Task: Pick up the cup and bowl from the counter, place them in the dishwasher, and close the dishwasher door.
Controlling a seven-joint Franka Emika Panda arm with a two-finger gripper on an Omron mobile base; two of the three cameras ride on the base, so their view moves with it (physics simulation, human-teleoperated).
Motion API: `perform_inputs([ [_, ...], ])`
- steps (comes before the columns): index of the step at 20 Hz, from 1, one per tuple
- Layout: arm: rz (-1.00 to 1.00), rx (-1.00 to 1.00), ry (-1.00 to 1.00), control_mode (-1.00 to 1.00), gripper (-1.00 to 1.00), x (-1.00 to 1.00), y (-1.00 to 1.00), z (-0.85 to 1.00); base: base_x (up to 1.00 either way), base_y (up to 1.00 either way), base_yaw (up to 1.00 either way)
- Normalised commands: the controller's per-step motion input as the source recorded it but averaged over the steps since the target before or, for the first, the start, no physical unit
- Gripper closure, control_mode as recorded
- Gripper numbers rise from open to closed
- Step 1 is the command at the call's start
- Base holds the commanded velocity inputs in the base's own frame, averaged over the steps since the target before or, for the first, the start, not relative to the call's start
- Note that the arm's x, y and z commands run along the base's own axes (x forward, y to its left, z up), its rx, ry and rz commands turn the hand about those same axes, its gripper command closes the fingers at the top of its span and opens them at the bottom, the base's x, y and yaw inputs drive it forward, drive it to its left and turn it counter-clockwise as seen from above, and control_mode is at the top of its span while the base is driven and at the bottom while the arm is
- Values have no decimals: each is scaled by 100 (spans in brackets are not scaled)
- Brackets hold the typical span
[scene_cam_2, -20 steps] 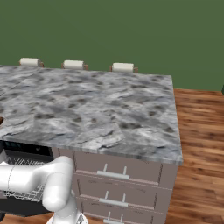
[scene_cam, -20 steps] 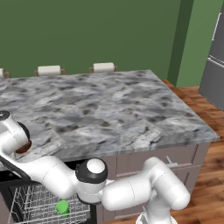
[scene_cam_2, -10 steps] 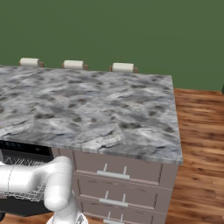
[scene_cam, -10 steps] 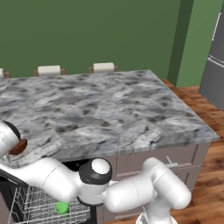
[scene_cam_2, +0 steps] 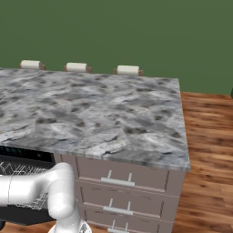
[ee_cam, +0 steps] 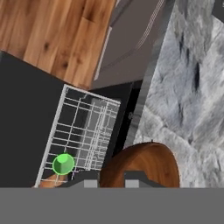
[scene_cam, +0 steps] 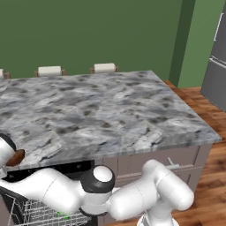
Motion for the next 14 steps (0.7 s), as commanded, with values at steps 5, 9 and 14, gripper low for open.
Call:
perform_inputs([
  [5,1,0,-10,-100,100,-54,-3,-39,0,0,0],
  [9,0,0,-11,-100,100,-44,-18,-33,0,0,0],
  [14,0,-1,-10,-100,100,-27,-32,-24,0,0,0],
])
